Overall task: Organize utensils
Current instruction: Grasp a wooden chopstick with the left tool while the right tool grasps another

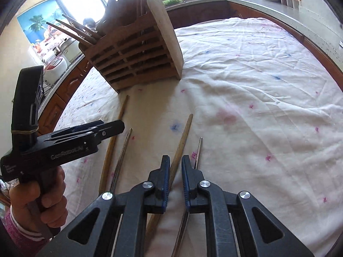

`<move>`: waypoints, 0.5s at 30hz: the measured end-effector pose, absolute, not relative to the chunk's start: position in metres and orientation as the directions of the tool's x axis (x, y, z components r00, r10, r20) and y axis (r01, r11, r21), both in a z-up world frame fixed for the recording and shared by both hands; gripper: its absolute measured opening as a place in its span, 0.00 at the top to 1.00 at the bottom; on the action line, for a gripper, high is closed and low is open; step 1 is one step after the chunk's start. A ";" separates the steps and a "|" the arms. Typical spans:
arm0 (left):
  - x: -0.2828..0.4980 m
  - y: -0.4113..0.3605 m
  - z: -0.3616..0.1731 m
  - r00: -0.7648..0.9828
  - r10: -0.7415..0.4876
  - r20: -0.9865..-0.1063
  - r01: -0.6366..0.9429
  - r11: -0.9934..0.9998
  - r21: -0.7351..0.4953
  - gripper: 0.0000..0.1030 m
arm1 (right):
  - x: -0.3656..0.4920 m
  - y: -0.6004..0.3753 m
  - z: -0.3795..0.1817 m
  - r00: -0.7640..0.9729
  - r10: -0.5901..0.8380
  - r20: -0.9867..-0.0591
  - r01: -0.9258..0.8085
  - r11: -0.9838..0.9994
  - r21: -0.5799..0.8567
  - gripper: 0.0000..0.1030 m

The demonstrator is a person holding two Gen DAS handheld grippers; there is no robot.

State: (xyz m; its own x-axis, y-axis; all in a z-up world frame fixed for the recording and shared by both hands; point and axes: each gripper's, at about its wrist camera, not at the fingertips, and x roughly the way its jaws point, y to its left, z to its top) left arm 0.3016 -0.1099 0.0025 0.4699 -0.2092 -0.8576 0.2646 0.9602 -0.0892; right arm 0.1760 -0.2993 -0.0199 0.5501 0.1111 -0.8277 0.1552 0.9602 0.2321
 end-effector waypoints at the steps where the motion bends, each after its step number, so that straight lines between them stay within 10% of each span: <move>1: 0.299 -0.111 0.002 0.476 -0.197 -0.857 0.276 0.959 -0.067 0.54 | 0.176 -0.298 -0.021 0.553 0.113 -0.826 0.155 0.959 0.235 0.89; 8: 0.250 -0.099 0.004 0.453 -0.230 -0.861 0.415 0.909 -0.024 0.83 | 0.175 -0.294 -0.019 0.559 0.097 -0.823 0.140 0.968 0.209 0.89; 15: 0.233 -0.066 0.010 0.431 -0.286 -0.856 0.355 0.926 -0.130 0.82 | 0.178 -0.283 -0.018 0.552 0.074 -0.831 0.126 0.977 0.171 0.83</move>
